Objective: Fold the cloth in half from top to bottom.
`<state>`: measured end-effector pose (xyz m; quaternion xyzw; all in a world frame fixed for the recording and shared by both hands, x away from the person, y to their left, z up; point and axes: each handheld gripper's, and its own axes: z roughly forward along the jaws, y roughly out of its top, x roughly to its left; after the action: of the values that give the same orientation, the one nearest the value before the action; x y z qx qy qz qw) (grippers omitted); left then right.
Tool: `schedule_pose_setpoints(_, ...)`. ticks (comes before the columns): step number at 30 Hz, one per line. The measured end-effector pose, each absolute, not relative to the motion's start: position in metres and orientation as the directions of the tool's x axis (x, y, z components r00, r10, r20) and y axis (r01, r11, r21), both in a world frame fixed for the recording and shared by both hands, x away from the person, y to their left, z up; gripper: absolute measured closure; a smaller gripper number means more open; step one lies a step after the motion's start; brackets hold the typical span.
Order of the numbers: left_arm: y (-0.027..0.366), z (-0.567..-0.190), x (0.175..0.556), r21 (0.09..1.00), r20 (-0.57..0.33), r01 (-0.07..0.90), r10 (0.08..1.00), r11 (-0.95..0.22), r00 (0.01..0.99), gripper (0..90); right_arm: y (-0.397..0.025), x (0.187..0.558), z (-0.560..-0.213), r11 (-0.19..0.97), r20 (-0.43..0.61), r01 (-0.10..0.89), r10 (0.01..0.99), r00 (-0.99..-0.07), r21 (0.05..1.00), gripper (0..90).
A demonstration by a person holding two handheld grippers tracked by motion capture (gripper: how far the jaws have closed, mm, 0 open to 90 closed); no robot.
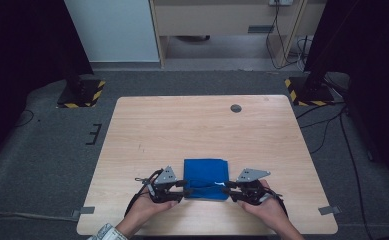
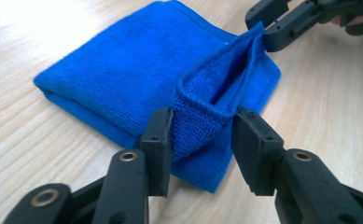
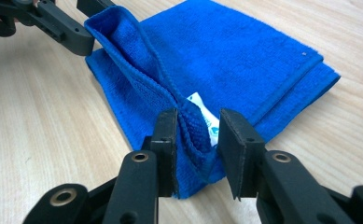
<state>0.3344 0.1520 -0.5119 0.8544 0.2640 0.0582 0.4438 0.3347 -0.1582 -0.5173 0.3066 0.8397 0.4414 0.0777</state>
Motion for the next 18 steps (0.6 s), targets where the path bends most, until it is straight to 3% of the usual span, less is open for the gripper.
schedule_pose_setpoints(18,0.159,-0.506,0.320,0.809,-0.147,0.388,0.487,-0.443,0.861,55.4,-0.162,0.328,-0.508,0.399,0.149,0.458,0.603,-0.784,0.795,51.6)
